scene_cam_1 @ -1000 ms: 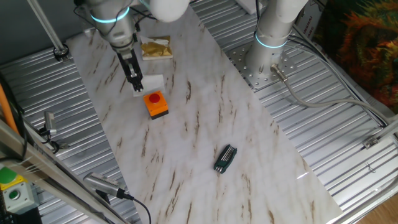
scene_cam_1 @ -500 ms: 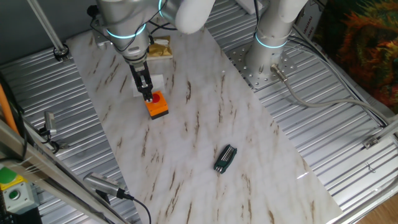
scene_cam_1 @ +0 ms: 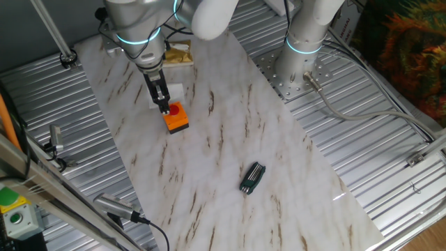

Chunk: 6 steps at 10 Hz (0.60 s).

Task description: Pull out a napkin

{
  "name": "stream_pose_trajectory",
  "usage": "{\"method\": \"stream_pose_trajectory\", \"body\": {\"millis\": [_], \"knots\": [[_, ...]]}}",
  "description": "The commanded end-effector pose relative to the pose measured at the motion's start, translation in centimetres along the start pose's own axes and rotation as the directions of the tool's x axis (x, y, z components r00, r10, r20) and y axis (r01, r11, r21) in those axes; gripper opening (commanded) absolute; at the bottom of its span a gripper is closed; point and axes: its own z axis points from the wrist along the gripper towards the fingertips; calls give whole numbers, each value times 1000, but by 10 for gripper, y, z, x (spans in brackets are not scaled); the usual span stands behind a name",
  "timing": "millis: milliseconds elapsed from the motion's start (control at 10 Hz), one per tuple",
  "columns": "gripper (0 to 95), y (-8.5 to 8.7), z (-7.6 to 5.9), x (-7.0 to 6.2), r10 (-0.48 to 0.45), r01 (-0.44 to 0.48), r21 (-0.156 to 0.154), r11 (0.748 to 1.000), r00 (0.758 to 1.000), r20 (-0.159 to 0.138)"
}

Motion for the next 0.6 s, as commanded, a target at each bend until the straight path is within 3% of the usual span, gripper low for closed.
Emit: {"method": "stream_pose_trajectory", "body": {"millis": [100,600], "knots": [[0,0,1,-1,4,-4,-8,1000,1000,-3],[0,0,2,-1,15,-15,-6,1000,1000,-7]]}}
